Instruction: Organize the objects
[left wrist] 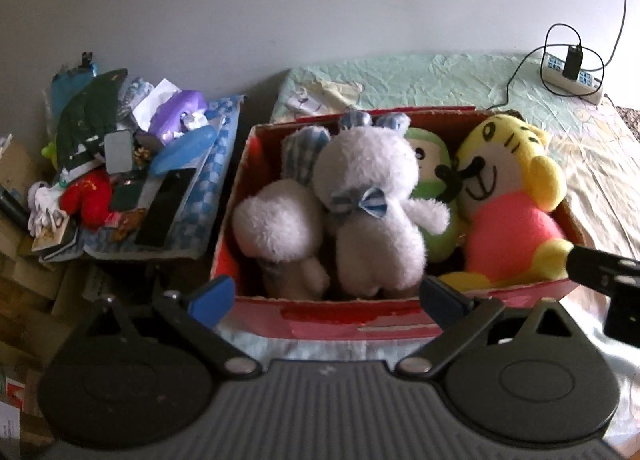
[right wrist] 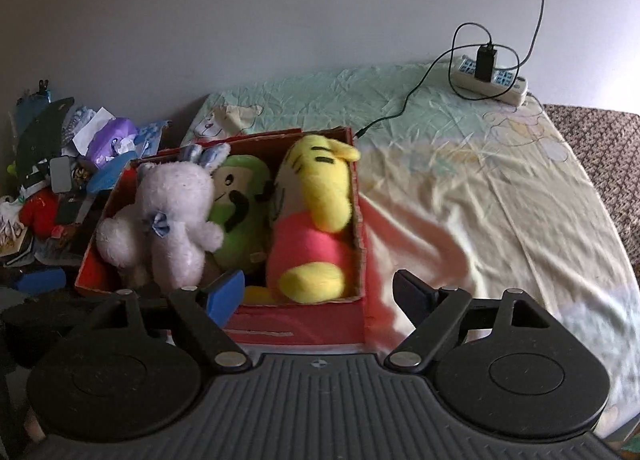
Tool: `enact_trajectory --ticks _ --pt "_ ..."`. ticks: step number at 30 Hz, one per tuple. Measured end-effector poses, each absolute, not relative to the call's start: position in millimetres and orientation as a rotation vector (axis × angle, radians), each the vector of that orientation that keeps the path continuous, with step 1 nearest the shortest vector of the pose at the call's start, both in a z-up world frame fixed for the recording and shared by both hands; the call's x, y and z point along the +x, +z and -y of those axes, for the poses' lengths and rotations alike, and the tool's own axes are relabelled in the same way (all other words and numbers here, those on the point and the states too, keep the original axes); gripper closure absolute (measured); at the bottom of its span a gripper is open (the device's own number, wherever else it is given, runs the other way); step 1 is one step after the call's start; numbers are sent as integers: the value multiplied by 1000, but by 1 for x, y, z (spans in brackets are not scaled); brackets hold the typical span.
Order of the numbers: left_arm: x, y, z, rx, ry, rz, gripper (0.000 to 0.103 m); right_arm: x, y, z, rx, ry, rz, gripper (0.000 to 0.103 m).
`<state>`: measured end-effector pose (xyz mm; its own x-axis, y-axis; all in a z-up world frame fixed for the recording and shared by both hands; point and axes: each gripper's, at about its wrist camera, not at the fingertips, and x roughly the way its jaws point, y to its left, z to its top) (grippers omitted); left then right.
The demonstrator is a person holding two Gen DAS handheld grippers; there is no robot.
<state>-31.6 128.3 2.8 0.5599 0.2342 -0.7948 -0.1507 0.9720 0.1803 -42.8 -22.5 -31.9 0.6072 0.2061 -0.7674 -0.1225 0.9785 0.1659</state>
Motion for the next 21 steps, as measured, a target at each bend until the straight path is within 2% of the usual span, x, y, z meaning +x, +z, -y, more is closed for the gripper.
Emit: enact_trajectory --ticks 21 --pt "-20 -8 -170 77 205 -966 3 -24 -41 -11 58 117 -890 19"
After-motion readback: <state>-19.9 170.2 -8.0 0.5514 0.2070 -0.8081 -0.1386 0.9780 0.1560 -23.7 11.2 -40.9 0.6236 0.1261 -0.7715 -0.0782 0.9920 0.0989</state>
